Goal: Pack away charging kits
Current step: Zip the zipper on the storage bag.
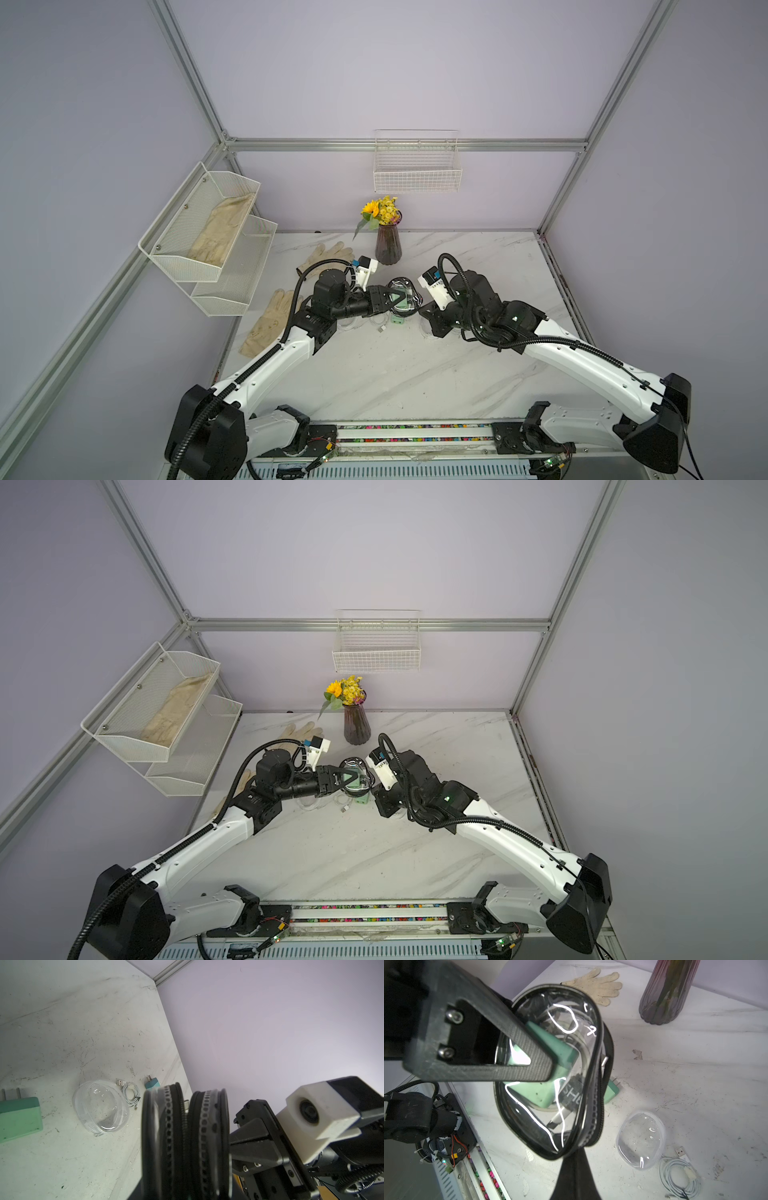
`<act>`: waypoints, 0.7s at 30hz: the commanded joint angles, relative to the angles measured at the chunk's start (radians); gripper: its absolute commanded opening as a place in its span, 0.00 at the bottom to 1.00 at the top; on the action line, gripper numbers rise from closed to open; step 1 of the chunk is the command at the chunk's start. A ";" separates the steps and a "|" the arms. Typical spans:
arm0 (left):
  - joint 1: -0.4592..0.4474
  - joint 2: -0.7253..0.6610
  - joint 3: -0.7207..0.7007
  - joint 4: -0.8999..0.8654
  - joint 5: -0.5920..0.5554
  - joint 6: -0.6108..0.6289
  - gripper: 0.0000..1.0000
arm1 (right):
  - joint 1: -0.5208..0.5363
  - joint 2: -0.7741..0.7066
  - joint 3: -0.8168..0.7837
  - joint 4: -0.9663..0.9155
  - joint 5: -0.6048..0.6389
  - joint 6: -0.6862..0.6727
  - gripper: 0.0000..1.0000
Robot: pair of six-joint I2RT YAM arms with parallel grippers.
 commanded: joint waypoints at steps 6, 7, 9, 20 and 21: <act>0.045 -0.042 -0.055 0.042 0.101 0.025 0.02 | -0.019 0.014 0.053 -0.120 0.041 -0.013 0.13; 0.045 -0.039 -0.043 0.010 0.103 0.049 0.02 | -0.021 -0.008 0.065 -0.119 0.014 -0.009 0.29; 0.044 -0.033 -0.023 -0.037 0.118 0.096 0.03 | -0.039 -0.056 0.100 -0.120 -0.056 -0.003 0.49; -0.038 -0.045 -0.006 -0.002 0.301 0.201 0.09 | -0.191 -0.015 0.099 0.104 -0.539 0.141 0.78; -0.052 -0.045 0.002 -0.001 0.309 0.205 0.09 | -0.202 -0.014 0.081 0.144 -0.574 0.158 0.79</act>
